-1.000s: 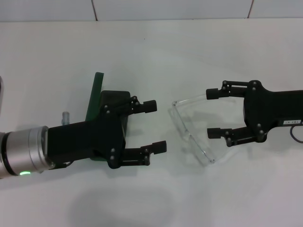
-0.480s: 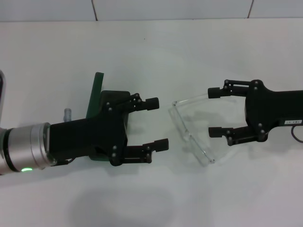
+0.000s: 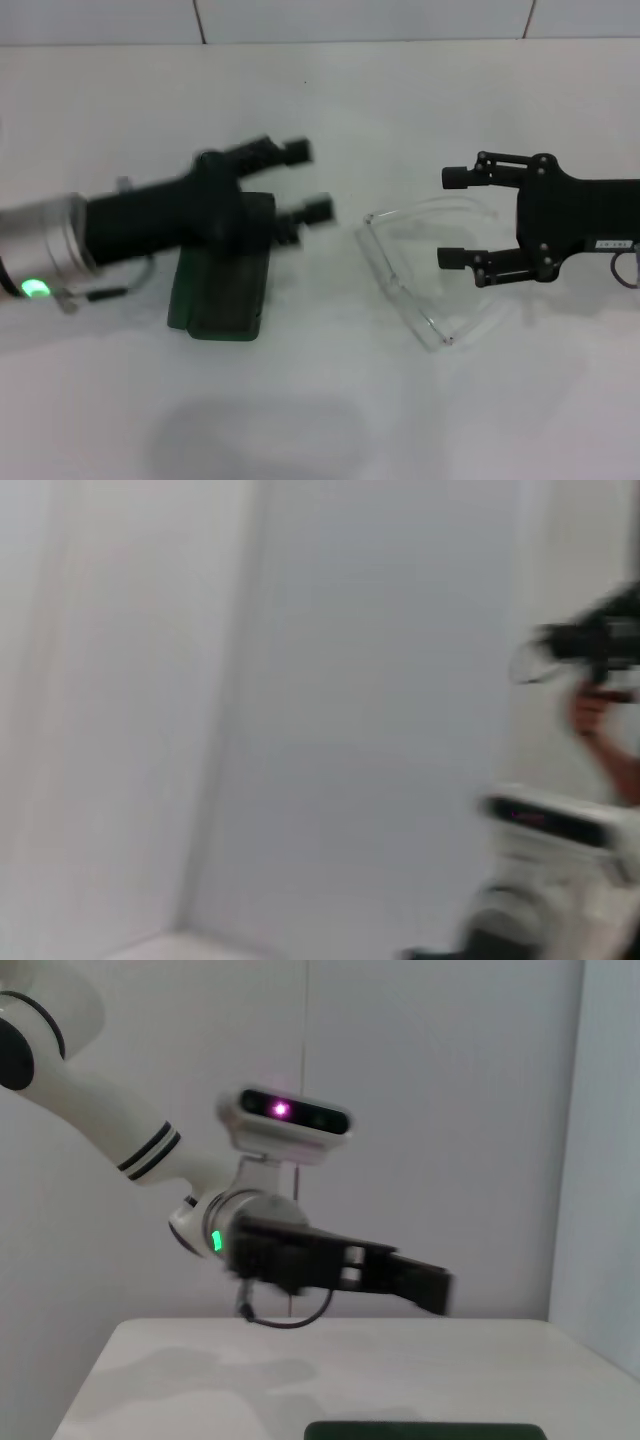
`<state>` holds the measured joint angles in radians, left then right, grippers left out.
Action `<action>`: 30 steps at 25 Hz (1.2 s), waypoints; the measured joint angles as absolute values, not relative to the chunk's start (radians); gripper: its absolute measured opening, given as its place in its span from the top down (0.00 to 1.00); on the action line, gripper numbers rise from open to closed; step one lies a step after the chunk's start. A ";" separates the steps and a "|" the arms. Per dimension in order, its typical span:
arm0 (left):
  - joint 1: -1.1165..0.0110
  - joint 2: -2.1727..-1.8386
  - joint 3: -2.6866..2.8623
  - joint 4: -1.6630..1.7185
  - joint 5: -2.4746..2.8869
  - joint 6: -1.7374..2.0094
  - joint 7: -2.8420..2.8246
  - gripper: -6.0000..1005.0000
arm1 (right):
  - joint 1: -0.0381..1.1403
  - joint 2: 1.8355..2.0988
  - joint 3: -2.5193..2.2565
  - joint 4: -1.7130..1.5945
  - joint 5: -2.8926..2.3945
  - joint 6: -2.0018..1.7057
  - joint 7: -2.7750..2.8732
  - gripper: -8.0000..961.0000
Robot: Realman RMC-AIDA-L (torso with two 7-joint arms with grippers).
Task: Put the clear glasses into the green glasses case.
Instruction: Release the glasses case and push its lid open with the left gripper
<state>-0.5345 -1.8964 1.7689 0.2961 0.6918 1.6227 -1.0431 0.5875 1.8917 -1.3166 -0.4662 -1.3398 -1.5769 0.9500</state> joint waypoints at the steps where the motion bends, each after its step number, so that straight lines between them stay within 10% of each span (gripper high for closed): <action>1: -0.538 -1.883 1.753 0.295 0.694 1.587 -1.099 0.16 | 0.587 1.892 -1.315 -0.466 -1.340 -1.577 0.950 0.11; 14: -0.457 -1.794 1.634 0.462 0.803 1.347 -1.361 0.16 | 0.547 1.893 -1.313 -0.494 -1.341 -1.568 0.948 0.11; 24: -0.336 -2.072 1.155 0.789 1.331 1.226 -1.379 0.16 | 0.542 1.907 -1.313 -0.494 -1.342 -1.574 0.954 0.11; 30: -0.339 -2.077 1.135 0.950 1.592 1.208 -1.660 0.17 | 0.535 1.910 -1.313 -0.494 -1.342 -1.570 0.955 0.11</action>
